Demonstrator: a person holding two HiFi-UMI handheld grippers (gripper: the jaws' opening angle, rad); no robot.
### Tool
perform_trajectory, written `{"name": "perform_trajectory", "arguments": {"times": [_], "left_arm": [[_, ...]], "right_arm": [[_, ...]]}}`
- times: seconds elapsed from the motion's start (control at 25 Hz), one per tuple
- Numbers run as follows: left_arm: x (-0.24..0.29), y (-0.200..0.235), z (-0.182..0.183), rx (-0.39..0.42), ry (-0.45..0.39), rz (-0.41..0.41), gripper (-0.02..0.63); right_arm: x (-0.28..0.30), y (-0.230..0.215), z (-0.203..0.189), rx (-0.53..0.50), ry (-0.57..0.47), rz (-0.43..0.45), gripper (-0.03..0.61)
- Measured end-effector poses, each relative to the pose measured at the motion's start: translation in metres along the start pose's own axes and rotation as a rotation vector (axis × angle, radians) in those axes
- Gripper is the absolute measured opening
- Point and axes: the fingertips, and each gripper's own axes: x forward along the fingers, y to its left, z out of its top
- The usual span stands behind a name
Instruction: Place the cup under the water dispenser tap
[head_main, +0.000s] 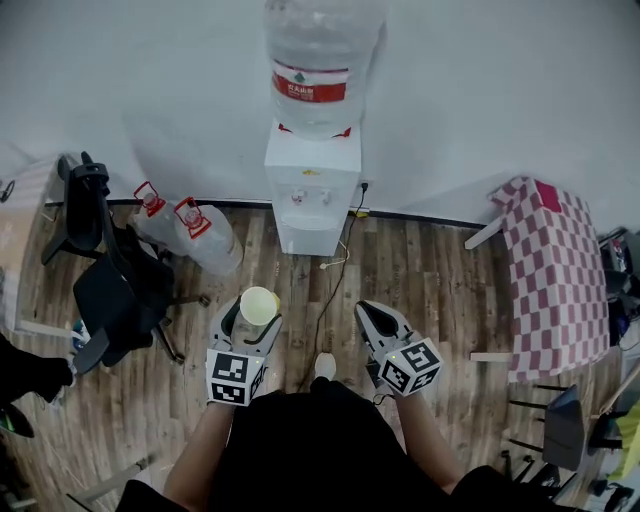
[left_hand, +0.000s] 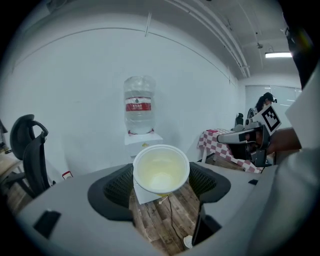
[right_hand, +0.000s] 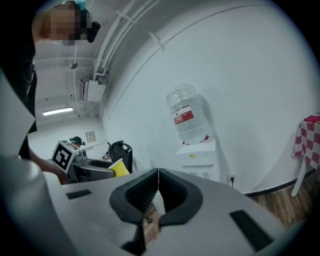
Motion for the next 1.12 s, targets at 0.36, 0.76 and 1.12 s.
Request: {"name": "perform_trajectory", "arguments": {"times": [0.36, 0.76, 1.12], "left_arm": [[0.034, -0.024, 0.005, -0.015, 0.034, 0.051, 0.357], [0.068, -0.015, 0.009, 0.0, 0.074, 0.055, 0.356], [0.137, 0.021, -0.009, -0.016, 0.115, 0.008, 0.356]], "right_arm": [[0.009, -0.051, -0.004, -0.006, 0.043, 0.071, 0.021], [0.028, -0.071, -0.004, 0.021, 0.055, 0.079, 0.021], [0.087, -0.085, -0.012, 0.005, 0.089, 0.075, 0.021]]}}
